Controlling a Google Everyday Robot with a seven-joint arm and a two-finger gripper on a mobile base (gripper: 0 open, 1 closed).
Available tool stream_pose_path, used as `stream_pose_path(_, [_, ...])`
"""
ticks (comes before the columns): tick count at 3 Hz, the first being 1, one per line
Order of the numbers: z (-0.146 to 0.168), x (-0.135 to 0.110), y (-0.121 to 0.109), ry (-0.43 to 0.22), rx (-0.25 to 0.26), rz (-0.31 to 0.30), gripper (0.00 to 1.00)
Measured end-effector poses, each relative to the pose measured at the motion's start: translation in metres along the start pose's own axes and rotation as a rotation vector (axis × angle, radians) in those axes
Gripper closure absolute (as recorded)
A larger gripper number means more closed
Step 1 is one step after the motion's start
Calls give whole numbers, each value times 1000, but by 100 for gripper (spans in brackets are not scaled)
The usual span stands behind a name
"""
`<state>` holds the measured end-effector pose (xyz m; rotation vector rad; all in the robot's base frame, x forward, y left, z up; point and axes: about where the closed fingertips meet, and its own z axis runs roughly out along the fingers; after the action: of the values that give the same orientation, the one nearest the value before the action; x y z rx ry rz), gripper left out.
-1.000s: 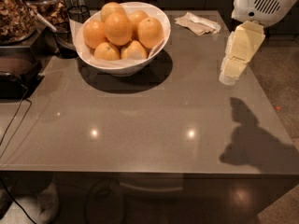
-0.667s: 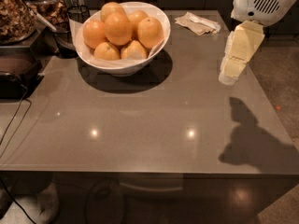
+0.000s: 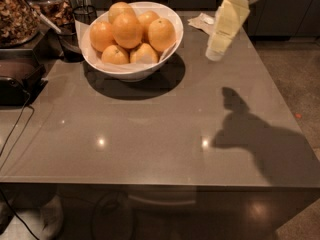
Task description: Pick orange from white bowl
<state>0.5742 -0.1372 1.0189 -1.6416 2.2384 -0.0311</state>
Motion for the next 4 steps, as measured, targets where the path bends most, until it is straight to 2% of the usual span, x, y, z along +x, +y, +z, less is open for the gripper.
stream_pose_path(1, [15,-40,-22,-20,0,-42,0])
stream_pose_path(2, [14,-50,-30,-51,30,-45,0])
stream_pose_path(3, [22,-71,-39,-92,35,-63,0])
stream_pose_path(4, [36,-108,-47,-103,14,-114,0])
